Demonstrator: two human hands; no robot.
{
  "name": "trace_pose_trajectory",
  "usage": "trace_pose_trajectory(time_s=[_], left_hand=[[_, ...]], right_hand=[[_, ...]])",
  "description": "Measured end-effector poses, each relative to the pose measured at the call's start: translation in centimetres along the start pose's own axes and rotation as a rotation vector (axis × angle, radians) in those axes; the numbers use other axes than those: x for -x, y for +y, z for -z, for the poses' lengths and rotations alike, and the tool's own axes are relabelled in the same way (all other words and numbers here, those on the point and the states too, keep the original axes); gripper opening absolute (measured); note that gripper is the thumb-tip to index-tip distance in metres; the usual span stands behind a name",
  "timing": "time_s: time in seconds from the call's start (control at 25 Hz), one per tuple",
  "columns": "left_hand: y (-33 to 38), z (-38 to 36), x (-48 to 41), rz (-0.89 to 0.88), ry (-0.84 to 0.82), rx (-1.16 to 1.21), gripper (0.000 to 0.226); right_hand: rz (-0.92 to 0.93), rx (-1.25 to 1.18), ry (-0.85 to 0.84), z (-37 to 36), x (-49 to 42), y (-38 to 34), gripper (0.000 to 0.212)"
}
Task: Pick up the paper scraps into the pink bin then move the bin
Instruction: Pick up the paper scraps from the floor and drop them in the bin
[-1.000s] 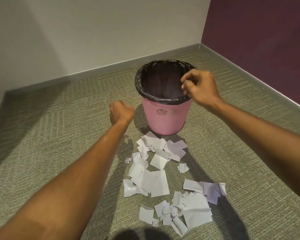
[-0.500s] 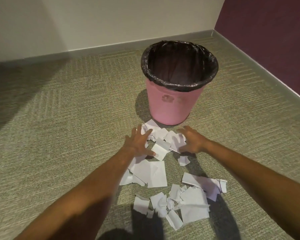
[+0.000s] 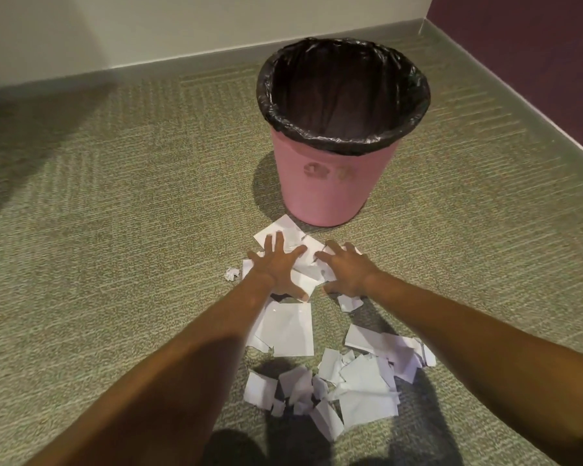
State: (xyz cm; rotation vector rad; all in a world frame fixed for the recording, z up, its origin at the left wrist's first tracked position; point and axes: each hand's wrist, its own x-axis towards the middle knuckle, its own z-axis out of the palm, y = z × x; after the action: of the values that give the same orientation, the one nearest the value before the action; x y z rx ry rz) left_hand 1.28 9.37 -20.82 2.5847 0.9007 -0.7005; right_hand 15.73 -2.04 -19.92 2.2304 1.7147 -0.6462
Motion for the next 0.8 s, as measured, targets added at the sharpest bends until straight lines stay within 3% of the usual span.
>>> trace_pose_trajectory(time_s=[0.12,0.2,0.28,0.56,0.8], left_hand=[[0.5,-0.1,0.5,-0.047,0.143,0.089,0.072],[0.7,-0.3,1.0,-0.116,0.248,0.132,0.032],[0.9,-1.1,1.6,-0.167,0.327,0.148,0.008],[0.6,-2.3,2.9,-0.166,0.377,0.217,0.01],[0.1,3.2,5.8,-0.163,0.511,0.4,0.011]], right_hand=[[0.033,0.023,0.137,-0.4,1.7,-0.3,0.055],[0.06,0.049,0.171,-0.7,3.1,-0.6,0.05],[0.094,0.061,0.204,-1.0,4.5,-0.7,0.048],[0.063,-0.156,0.259,2.1,8.6,-0.8,0.035],[0.018,-0.487,0.422,10.1,11.2,-1.6,0.025]])
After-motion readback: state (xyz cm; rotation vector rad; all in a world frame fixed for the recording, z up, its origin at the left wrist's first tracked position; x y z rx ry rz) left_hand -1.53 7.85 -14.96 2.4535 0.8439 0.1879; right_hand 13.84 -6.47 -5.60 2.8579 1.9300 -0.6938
